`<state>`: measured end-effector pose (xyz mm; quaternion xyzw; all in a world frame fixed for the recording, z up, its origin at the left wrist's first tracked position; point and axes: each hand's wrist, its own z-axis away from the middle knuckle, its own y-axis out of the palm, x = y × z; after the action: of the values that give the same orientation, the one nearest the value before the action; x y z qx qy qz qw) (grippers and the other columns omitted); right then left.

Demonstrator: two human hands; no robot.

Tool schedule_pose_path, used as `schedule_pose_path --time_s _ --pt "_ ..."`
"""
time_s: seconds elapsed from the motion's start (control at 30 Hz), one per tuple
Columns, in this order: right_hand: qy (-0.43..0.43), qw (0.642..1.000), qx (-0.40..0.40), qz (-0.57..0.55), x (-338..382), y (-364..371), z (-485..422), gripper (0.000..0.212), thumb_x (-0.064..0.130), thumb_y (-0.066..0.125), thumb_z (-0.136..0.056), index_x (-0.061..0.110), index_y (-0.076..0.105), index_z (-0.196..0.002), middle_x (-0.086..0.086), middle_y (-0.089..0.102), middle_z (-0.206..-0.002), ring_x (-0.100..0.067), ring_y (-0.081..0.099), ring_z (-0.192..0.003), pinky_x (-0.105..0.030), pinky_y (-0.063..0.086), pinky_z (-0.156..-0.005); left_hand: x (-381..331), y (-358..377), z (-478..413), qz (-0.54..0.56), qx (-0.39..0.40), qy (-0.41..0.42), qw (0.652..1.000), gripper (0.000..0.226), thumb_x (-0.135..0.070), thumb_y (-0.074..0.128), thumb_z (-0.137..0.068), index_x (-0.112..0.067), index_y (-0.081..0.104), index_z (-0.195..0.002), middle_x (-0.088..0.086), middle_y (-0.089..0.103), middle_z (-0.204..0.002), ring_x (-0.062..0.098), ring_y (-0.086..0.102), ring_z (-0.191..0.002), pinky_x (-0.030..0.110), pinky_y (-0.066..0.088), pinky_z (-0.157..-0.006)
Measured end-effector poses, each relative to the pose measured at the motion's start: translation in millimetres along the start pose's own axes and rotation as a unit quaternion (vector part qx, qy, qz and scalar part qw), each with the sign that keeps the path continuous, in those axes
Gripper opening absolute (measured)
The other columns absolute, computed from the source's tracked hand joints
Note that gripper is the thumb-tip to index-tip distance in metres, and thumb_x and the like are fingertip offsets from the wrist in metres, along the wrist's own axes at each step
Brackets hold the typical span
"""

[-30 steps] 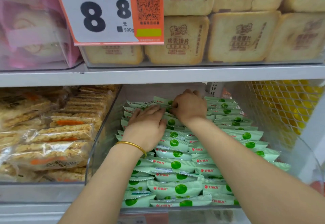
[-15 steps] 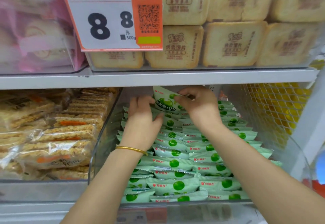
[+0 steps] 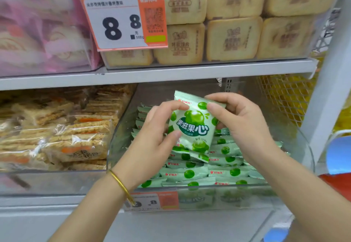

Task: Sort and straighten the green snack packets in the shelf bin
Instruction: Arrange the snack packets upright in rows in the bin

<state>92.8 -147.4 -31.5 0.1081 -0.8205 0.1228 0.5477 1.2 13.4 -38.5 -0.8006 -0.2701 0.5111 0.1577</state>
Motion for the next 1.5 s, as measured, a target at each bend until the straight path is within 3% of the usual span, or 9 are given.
schedule_pose_path --time_s 0.2,0.33,0.53,0.67,0.8,1.0,1.13,1.3,1.5 --pt "-0.012 0.996 0.092 0.007 -5.6 -2.7 14.2 0.039 0.042 0.054 -0.079 0.05 0.056 -0.117 0.019 0.062 -0.111 -0.001 0.062 -0.09 -0.019 0.054 -0.072 3.0 2.2 6.6 0.129 -0.049 -0.083 0.987 0.054 -0.009 0.06 -0.088 -0.052 0.047 -0.117 -0.013 0.046 -0.127 0.02 0.055 -0.117 0.035 0.05 -0.094" --pt "-0.009 0.991 0.132 -0.003 -5.6 0.3 14.0 0.036 0.028 0.058 -0.084 0.047 0.061 -0.114 0.029 0.062 -0.113 0.002 0.061 -0.077 -0.009 0.045 -0.065 0.0 1.1 5.2 0.233 -0.033 -0.084 0.968 0.064 0.006 0.066 -0.081 -0.038 0.046 -0.123 -0.006 0.051 -0.127 0.012 0.066 -0.101 0.026 0.056 -0.078" --pt "0.017 0.99 0.121 -0.073 -10.1 -1.1 11.5 0.04 0.012 0.059 -0.087 0.042 0.064 -0.113 0.025 0.062 -0.113 0.006 0.052 -0.058 -0.005 0.038 -0.054 3.8 1.0 3.9 0.251 0.017 -0.079 0.965 0.077 0.002 0.063 -0.07 -0.04 0.036 -0.129 -0.029 0.06 -0.112 0.013 0.067 -0.1 0.03 0.055 -0.08" --pt "0.033 0.988 0.132 -0.076 -13.5 -2.2 11.4 0.042 0.012 0.057 -0.089 0.045 0.063 -0.114 0.023 0.062 -0.116 -0.014 0.045 -0.075 -0.012 0.038 -0.054 1.2 0.3 4.9 0.251 0.033 -0.078 0.964 0.08 0.007 0.061 -0.073 -0.037 0.031 -0.133 -0.032 0.06 -0.113 0.015 0.067 -0.101 0.033 0.055 -0.084" --pt "0.036 0.987 0.141 -0.074 -12.8 -3.9 12.8 0.045 0.009 0.055 -0.091 0.047 0.062 -0.115 0.013 0.061 -0.117 -0.01 0.051 -0.078 -0.016 0.039 -0.058 2.3 -1.3 5.1 0.241 0.041 -0.077 0.967 0.081 0.009 0.06 -0.075 -0.038 0.03 -0.134 -0.03 0.059 -0.116 0.016 0.067 -0.102 0.033 0.055 -0.085" --pt "0.024 0.987 0.14 -0.074 -9.5 -1.3 14.6 0.051 0.002 0.056 -0.089 0.044 0.058 -0.118 0.014 0.054 -0.116 0.005 0.057 -0.067 -0.011 0.043 -0.059 9.1 -0.3 5.2 0.131 -0.006 -0.067 0.989 0.076 0.001 0.066 -0.075 -0.046 0.039 -0.128 -0.012 0.039 -0.135 0.014 0.061 -0.109 0.028 0.051 -0.091" --pt "0.013 0.99 0.129 -0.052 -10.8 1.5 14.4 0.069 0.007 0.063 -0.088 0.061 0.04 -0.124 0.019 0.046 -0.12 -0.004 0.064 -0.075 -0.021 0.049 -0.068 7.2 -1.3 7.4 -0.115 -0.088 -0.02 0.989 0.062 -0.007 0.072 -0.077 -0.038 0.047 -0.124 -0.022 0.03 -0.116 -0.003 0.043 -0.105 0.008 0.034 -0.096" --pt "0.034 0.986 0.119 -0.115 -8.3 6.4 15.6 0.085 -0.003 0.061 -0.085 0.054 0.022 -0.135 0.023 0.047 -0.115 -0.011 0.07 -0.086 -0.026 0.056 -0.074 2.1 5.1 9.0 -0.144 -0.094 0.002 0.985 0.06 -0.001 0.062 -0.084 -0.024 0.043 -0.137 -0.019 0.033 -0.107 0.0 0.047 -0.093 0.007 0.038 -0.083" --pt "0.063 0.973 0.132 -0.181 -8.6 15.5 18.3 0.077 -0.007 0.056 -0.084 0.035 0.026 -0.141 0.009 0.063 -0.113 -0.02 0.07 -0.092 -0.035 0.059 -0.075 0.8 12.8 10.5 -0.137 -0.049 -0.023 0.989 0.079 -0.061 0.055 -0.07 -0.038 0.029 -0.142 -0.029 0.028 -0.118 -0.004 0.03 -0.12 0.002 0.023 -0.097"
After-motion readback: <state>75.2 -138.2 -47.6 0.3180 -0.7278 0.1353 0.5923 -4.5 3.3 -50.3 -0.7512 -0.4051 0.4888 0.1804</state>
